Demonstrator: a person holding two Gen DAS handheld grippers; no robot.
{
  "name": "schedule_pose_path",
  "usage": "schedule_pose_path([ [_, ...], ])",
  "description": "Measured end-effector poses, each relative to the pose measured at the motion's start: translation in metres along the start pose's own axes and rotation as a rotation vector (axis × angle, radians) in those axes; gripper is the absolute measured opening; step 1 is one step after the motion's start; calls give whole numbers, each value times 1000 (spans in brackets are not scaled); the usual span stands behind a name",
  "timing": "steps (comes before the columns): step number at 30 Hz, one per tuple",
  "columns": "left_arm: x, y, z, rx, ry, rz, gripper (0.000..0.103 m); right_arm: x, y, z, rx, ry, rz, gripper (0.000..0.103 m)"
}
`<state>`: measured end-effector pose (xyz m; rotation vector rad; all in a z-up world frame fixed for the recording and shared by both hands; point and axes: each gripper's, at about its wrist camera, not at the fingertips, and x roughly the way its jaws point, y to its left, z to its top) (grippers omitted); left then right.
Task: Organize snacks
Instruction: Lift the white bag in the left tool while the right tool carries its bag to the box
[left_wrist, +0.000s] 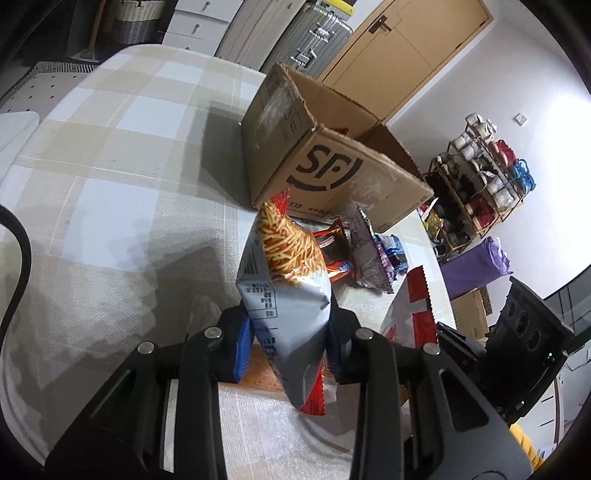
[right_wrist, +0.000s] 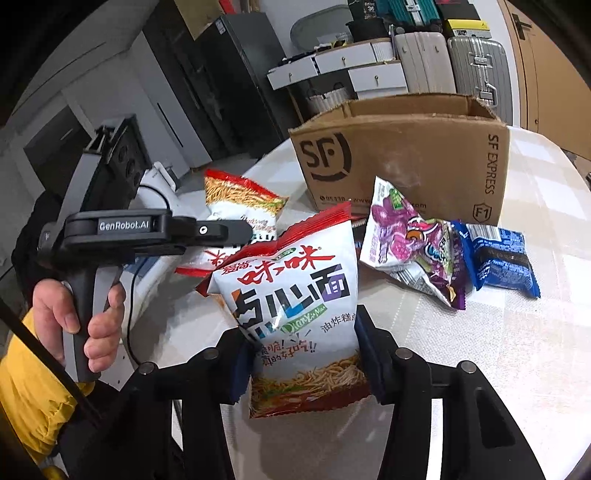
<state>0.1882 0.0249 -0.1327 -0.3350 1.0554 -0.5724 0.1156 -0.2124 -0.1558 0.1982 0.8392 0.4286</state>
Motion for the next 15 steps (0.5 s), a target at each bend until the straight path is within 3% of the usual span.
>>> schedule_pose_path([
  [9,-22,-14,-9,24,-49,-9,29,-24,0,-4,27,-80,4,50],
  [15,-46,-34,-26,72,-137,36,29,-41,3,-6,13,-119,-46,50],
])
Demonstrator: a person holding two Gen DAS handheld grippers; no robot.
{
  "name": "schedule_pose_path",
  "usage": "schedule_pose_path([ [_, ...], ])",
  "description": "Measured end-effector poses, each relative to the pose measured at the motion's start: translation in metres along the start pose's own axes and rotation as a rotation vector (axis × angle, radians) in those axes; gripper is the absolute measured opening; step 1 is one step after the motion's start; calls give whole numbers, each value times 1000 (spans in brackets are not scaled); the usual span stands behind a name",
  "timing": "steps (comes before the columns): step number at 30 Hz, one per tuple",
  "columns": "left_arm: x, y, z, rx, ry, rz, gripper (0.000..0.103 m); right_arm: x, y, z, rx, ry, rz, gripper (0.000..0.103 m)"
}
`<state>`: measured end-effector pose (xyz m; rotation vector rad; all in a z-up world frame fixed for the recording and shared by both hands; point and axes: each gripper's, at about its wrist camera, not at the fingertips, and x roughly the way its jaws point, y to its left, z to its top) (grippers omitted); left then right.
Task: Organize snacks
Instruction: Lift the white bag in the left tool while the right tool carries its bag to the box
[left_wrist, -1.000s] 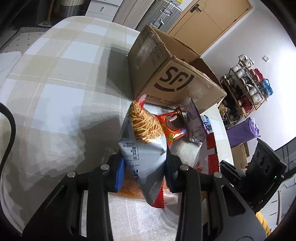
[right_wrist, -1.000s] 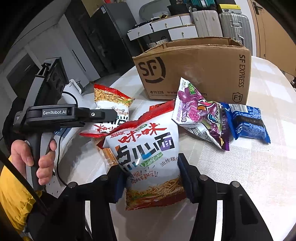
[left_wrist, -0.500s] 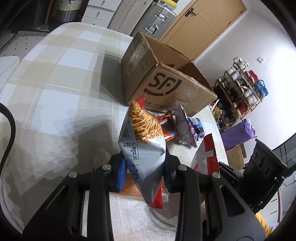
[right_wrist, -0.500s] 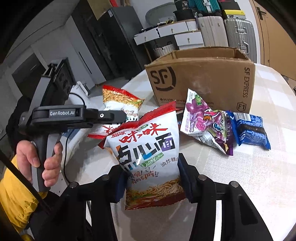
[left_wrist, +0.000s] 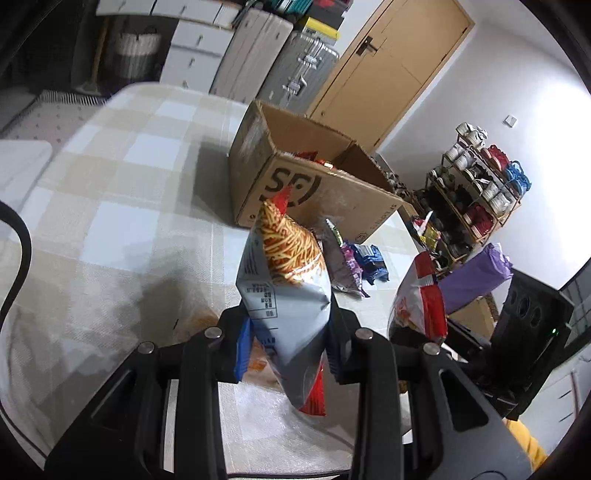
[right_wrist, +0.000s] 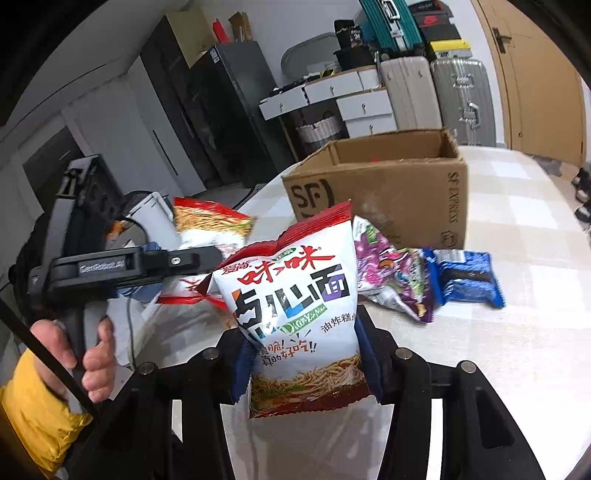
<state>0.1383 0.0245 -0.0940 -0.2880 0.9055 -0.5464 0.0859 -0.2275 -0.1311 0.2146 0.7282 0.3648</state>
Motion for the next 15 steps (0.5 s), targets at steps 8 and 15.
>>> schedule_pose_path([
  [8,-20,-34,-18,75,-29,22,29,-10,-1,-2,34,-26,-1,50],
  [15,-43,-49,-26,84,-46,41,29,-21,8,-1,43,-36,8,50],
])
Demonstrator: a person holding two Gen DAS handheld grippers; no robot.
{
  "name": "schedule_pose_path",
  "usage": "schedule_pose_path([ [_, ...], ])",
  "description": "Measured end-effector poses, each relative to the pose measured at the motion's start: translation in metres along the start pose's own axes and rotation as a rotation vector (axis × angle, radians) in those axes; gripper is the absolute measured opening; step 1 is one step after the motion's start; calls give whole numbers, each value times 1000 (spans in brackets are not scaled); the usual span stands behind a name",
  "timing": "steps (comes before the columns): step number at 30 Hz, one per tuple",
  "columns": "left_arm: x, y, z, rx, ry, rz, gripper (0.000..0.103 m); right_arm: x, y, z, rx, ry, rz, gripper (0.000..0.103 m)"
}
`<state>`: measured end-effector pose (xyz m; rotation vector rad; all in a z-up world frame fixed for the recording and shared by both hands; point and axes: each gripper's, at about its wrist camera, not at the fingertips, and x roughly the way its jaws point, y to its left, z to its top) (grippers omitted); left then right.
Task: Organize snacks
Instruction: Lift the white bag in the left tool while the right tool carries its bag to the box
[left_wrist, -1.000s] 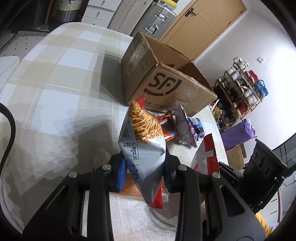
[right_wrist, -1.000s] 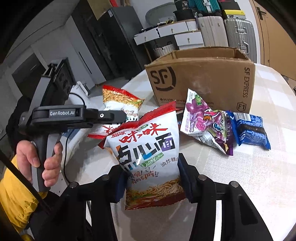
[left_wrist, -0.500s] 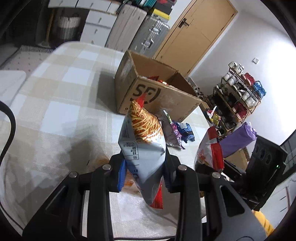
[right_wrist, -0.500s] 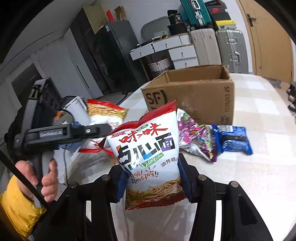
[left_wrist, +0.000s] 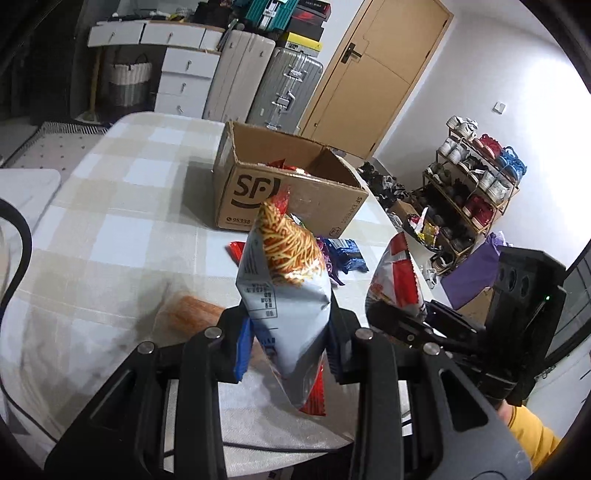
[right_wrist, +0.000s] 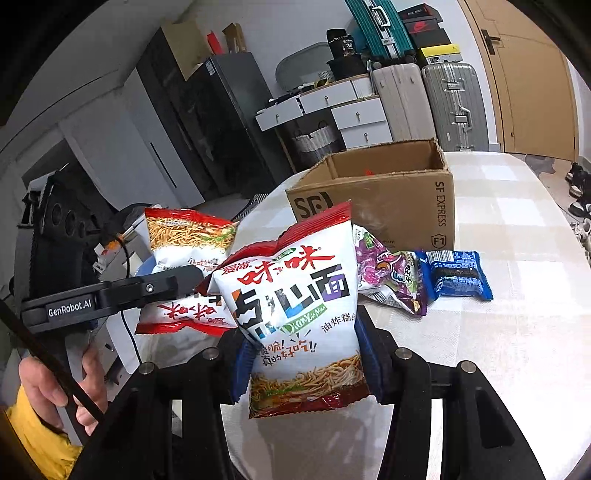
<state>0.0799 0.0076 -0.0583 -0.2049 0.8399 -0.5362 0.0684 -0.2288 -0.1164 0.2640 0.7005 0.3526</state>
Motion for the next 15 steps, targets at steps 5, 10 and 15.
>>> schedule_pose_path([
  [5,-19,-11,-3,3,-7,7,29,-14,10,11,-19,-26,4,50],
  [10,-33,-18,2,-11,-12,-19,29,-32,20,29,-41,-60,7,50],
  [15,-42,-28,15,1,-20,-30,29,-46,23,49,-46,-88,10,50],
])
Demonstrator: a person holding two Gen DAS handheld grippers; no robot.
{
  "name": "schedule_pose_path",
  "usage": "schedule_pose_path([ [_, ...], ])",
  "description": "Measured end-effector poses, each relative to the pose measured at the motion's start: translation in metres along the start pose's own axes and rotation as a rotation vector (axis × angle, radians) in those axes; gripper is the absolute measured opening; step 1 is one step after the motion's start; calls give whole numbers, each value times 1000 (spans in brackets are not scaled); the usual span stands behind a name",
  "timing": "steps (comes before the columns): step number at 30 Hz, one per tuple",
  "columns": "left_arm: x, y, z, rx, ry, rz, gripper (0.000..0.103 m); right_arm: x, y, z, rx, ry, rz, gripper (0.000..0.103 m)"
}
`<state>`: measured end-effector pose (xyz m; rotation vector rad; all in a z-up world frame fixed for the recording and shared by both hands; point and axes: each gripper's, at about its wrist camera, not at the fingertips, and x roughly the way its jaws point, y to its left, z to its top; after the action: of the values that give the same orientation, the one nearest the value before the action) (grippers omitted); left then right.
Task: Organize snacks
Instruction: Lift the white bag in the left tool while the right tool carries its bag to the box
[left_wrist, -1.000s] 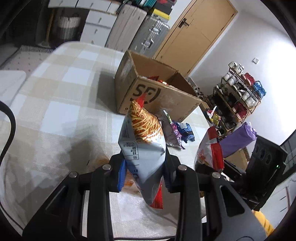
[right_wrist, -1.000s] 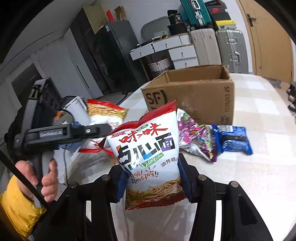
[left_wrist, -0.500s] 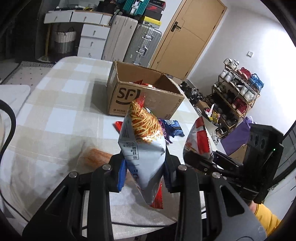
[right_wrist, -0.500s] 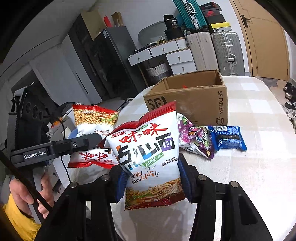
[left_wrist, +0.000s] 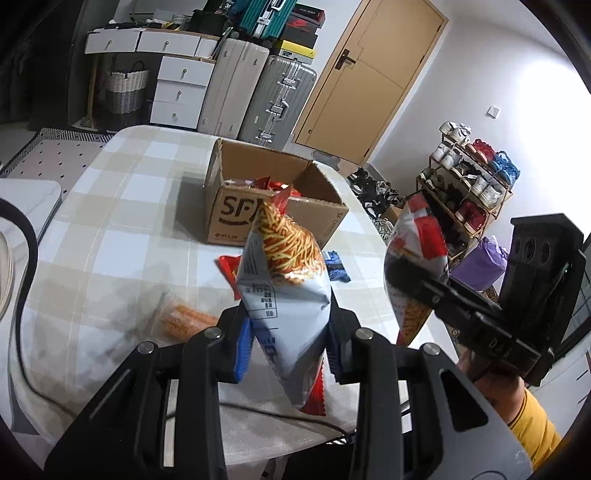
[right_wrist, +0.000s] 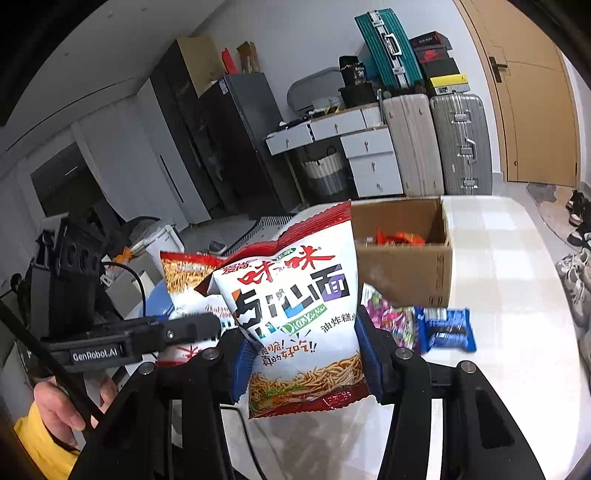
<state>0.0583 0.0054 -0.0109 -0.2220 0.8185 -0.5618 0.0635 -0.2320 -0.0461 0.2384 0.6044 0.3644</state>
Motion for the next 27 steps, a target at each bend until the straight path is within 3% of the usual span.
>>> schedule_pose_path([
  [8,-2,-11,34,14,-2,-16,29,-2,-9,38,4,-33,6,50],
  [17,25,-16,102,28,5,6,29,27,-31,88,4,-32,1,50],
  [27,117,4,171,57,71,40,29,91,-72,127,31,10,-20,50],
])
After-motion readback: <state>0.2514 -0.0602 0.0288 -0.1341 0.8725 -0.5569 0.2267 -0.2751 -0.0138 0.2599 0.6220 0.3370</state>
